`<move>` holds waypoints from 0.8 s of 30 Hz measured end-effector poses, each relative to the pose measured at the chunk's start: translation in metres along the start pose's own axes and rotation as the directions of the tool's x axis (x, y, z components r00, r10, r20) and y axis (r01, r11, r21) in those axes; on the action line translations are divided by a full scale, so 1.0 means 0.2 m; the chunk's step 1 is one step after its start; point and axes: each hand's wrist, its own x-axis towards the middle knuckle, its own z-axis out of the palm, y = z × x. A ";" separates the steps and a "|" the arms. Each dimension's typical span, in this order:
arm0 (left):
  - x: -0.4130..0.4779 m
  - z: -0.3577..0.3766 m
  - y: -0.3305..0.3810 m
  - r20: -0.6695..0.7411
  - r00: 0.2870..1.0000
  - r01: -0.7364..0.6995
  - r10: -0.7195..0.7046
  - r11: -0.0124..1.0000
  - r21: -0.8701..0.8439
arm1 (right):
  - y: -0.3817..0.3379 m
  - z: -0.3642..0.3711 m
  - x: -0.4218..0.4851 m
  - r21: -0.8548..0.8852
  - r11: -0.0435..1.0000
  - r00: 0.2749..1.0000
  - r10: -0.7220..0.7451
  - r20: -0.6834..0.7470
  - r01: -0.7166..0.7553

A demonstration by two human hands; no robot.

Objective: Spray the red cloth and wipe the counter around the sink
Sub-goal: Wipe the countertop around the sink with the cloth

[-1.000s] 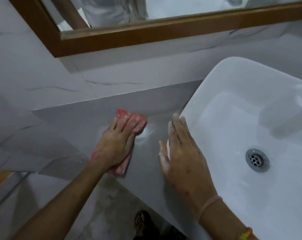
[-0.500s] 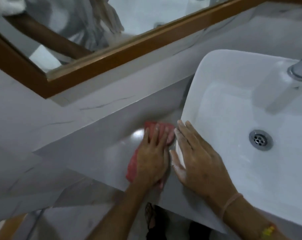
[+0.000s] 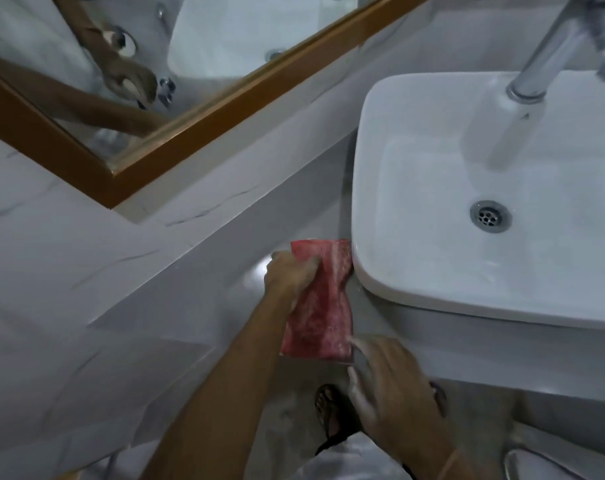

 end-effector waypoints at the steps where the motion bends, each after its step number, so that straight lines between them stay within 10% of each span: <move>1: 0.01 0.01 0.02 0.010 1.000 0.012 -0.012 1.000 -0.027 | 0.00 0.05 -0.02 0.054 0.986 0.986 0.153 0.068 -0.156; 4: 0.05 -0.01 0.02 0.115 0.991 0.083 -0.066 0.985 -0.150 | 0.03 0.13 -0.03 0.157 0.842 0.853 0.488 0.185 -0.516; 10: 0.03 -0.03 -0.02 0.132 0.990 -0.008 0.047 0.960 -0.281 | 0.05 0.19 0.04 0.322 0.652 0.725 0.650 0.227 -0.686; 24: -0.50 -0.21 -0.18 0.214 0.874 -0.314 0.435 0.845 -0.433 | 0.04 0.14 0.11 0.725 0.177 0.719 0.412 0.559 -0.666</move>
